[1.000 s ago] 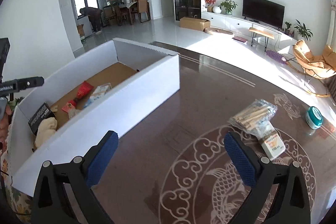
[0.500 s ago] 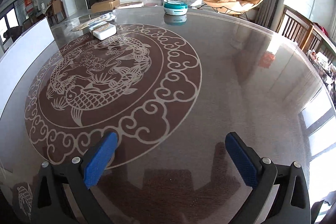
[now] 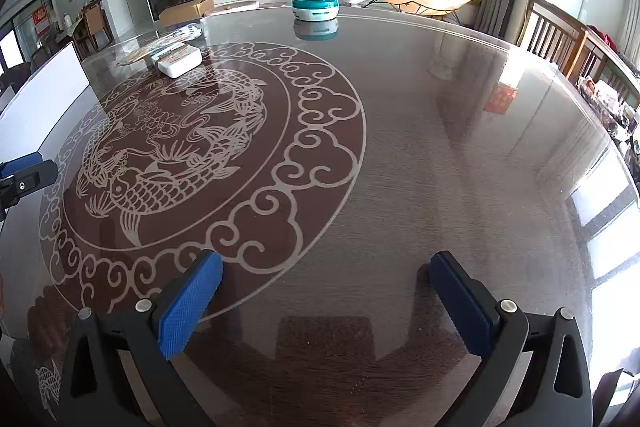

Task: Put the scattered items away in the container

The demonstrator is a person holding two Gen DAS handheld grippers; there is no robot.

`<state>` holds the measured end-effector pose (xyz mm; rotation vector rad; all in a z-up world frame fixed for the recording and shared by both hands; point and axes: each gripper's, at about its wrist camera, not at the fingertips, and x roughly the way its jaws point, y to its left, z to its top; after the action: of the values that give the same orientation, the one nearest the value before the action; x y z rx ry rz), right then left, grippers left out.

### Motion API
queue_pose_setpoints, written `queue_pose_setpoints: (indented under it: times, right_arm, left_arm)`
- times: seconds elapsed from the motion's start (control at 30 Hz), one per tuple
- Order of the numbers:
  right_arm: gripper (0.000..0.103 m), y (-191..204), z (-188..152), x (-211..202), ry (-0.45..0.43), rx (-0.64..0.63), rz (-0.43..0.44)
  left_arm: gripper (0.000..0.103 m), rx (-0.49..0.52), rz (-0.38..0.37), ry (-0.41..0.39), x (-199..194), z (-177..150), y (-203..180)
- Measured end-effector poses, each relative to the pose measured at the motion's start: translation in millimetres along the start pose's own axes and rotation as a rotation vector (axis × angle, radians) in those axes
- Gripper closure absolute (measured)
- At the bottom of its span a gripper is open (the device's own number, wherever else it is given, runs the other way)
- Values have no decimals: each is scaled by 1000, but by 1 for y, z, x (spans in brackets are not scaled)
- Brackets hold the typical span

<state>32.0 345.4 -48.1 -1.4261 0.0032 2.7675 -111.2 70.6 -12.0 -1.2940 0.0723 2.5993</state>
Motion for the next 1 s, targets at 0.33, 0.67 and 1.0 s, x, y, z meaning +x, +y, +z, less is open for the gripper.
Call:
queue_pose_setpoints:
  times: [0.33, 0.67, 1.0]
  right_arm:
    - [0, 0, 0, 0, 0, 0, 0]
    - [0, 0, 1, 0, 0, 0, 0]
    - [0, 0, 1, 0, 1, 0, 0]
  left_arm:
    - [0, 38, 55, 23, 8, -21, -2]
    - [0, 42, 49, 29, 8, -21, -3]
    - [0, 38, 51, 29, 8, -20, -1]
